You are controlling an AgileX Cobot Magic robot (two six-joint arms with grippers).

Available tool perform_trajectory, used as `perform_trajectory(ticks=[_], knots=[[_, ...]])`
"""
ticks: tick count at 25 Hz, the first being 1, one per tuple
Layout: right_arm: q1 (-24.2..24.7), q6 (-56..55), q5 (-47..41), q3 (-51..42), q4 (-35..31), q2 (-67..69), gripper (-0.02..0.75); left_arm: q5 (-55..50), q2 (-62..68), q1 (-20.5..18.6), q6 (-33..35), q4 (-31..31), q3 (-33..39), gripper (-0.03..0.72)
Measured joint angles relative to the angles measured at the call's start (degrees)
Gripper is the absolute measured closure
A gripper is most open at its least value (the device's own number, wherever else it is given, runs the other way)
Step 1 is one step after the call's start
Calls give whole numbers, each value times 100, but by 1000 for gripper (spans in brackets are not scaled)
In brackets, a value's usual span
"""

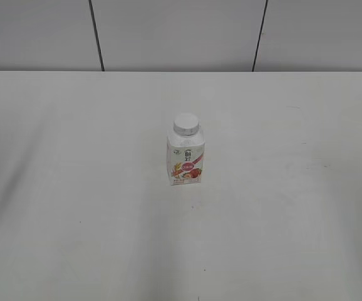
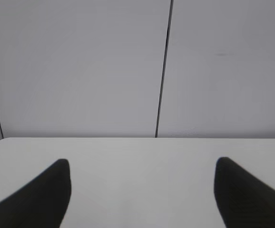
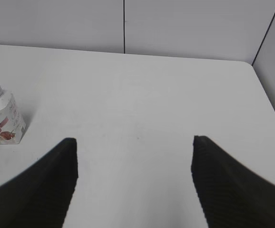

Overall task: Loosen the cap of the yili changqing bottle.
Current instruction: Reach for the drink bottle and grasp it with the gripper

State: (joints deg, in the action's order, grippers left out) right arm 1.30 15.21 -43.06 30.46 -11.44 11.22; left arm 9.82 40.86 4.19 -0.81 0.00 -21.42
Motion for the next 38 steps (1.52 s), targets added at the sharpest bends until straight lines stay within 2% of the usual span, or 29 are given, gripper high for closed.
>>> perform_trajectory(ticks=[7, 10, 14, 16, 22, 24, 27, 32, 38], knots=[[0, 0, 7, 0, -62, 114, 152, 1785, 2376, 0, -186, 603, -40, 127], [0, 0, 7, 0, -67, 114, 152, 2105, 3200, 0, -552, 1275, -218, 127], [0, 0, 7, 0, -73, 116, 152, 2586, 3979, -29, -1304, 2507, -561, 127], [0, 0, 7, 0, -80, 116, 152, 2735, 4336, -103, -1828, 3419, -775, 127], [0, 0, 7, 0, -85, 116, 152, 3935, 5362, -557, -3334, 5606, -1330, 127], [0, 0, 7, -5, -85, 116, 152, 4371, 5743, -700, -3516, 6192, -1549, 127], [0, 0, 7, -10, -85, 116, 152, 4931, 6305, -716, -3608, 6972, -1912, 127], [0, 0, 7, -10, -86, 116, 152, 5367, 7131, -553, -3622, 7680, -2541, 127], [0, 0, 7, -10, -90, 116, 152, 5644, 7596, -251, -3578, 7925, -2876, 127]])
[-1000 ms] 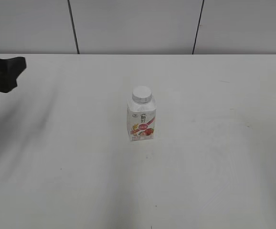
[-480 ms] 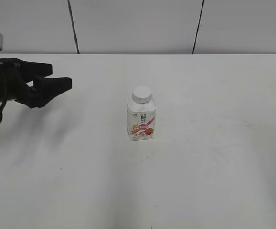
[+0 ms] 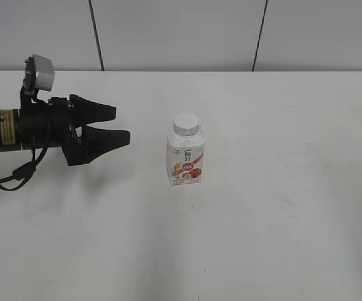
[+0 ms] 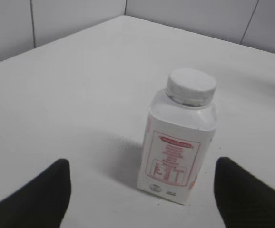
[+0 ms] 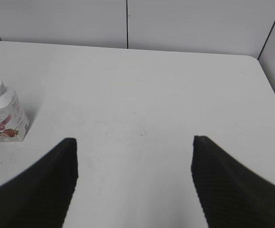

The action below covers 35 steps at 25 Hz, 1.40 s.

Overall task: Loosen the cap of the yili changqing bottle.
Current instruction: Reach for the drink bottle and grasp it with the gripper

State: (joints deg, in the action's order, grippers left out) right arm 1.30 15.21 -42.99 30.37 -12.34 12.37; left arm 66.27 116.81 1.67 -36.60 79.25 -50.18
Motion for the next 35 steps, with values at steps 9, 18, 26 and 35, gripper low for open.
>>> perform_trajectory(ticks=[9, 18, 26, 35], knots=[[0, 0, 0, 0, 0, 0, 152, -703, 123, 707, 39, 179, -321, 127], [0, 0, 0, 0, 0, 0, 152, -651, 688, 1022, 39, 243, -882, 125], [0, 0, 0, 0, 0, 0, 152, -673, 850, 1472, 39, 246, -1286, 125], [0, 0, 0, 0, 0, 0, 152, -1186, 909, 1547, 44, 233, -1303, 172]])
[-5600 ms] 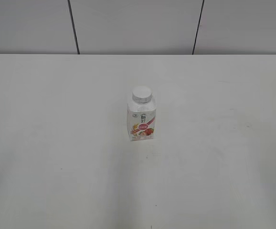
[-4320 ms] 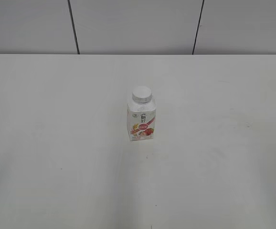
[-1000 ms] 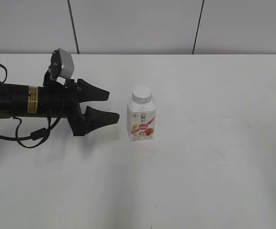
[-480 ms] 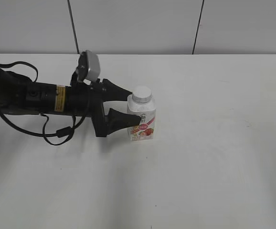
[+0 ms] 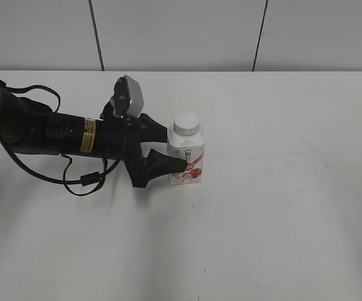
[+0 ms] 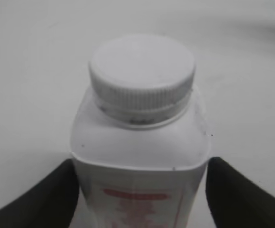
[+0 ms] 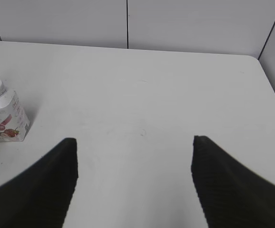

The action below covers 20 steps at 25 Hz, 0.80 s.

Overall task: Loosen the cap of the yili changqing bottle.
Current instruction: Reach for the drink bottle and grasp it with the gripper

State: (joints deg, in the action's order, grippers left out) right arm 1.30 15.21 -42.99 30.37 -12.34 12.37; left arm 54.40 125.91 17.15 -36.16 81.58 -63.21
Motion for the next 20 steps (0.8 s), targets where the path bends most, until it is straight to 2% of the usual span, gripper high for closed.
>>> perform_trajectory(ticks=[6, 14, 20], knots=[[0, 0, 4, 178, 0, 310, 152, -19, 0, 0, 0, -34, 0, 276], [0, 0, -13, 968, 0, 1666, 152, -25, 0, 0, 0, -39, 0, 295], [0, 0, -453, 1650, -17, 2878, 152, -25, 0, 0, 0, -41, 0, 300]])
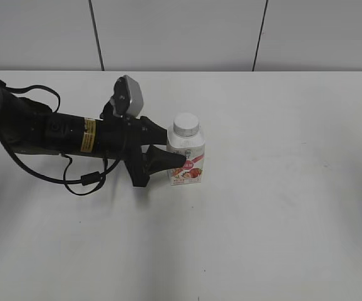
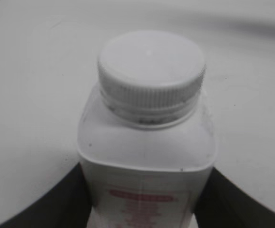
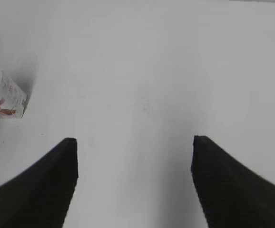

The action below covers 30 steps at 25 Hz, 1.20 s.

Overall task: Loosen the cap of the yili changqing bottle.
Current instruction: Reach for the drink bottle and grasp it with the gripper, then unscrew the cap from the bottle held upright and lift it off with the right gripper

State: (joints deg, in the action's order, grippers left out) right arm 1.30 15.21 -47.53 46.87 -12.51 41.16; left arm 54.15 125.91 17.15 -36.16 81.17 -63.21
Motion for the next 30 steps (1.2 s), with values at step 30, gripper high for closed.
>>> perform_trajectory(ticks=[30], knots=[[-23, -606, -2192, 3667, -39, 4710, 222, 17, 0, 0, 0, 6, 0, 306]])
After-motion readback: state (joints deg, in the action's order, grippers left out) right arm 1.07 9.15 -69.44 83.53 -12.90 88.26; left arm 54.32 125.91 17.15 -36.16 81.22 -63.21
